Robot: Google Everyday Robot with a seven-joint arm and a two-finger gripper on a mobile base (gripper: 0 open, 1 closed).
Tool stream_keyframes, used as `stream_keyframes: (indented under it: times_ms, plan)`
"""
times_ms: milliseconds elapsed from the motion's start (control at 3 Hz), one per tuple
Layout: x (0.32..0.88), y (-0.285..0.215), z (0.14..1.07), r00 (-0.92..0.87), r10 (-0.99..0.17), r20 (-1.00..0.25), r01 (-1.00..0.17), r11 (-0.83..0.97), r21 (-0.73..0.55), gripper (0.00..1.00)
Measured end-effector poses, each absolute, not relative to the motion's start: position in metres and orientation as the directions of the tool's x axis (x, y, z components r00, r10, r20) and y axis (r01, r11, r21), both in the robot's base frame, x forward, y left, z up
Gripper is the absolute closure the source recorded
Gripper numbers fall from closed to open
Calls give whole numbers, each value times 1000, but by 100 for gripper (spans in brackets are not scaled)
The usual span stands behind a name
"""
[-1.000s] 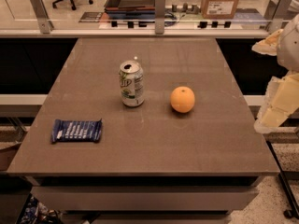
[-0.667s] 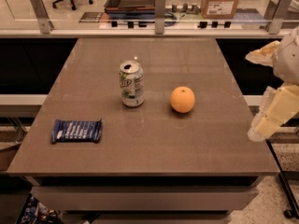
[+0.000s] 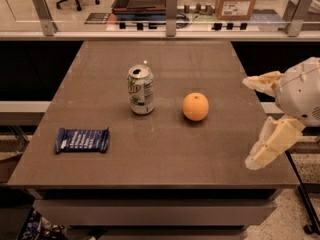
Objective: Pick rxbar blueberry
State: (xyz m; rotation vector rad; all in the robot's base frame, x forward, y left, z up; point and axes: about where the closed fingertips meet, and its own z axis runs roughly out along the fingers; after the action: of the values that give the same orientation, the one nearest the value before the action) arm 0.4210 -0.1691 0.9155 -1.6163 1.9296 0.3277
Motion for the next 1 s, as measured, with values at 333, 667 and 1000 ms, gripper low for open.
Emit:
stream_keyframes:
  times_ms: [333, 667, 1000]
  plan:
    - [411, -151, 903, -35, -744, -667, -964, 202, -175, 0]
    - [399, -129, 897, 5, -687, -727, -971, 170, -168, 0]
    - [394, -112, 891, 22, -649, -760, -978, 145, -152, 15]
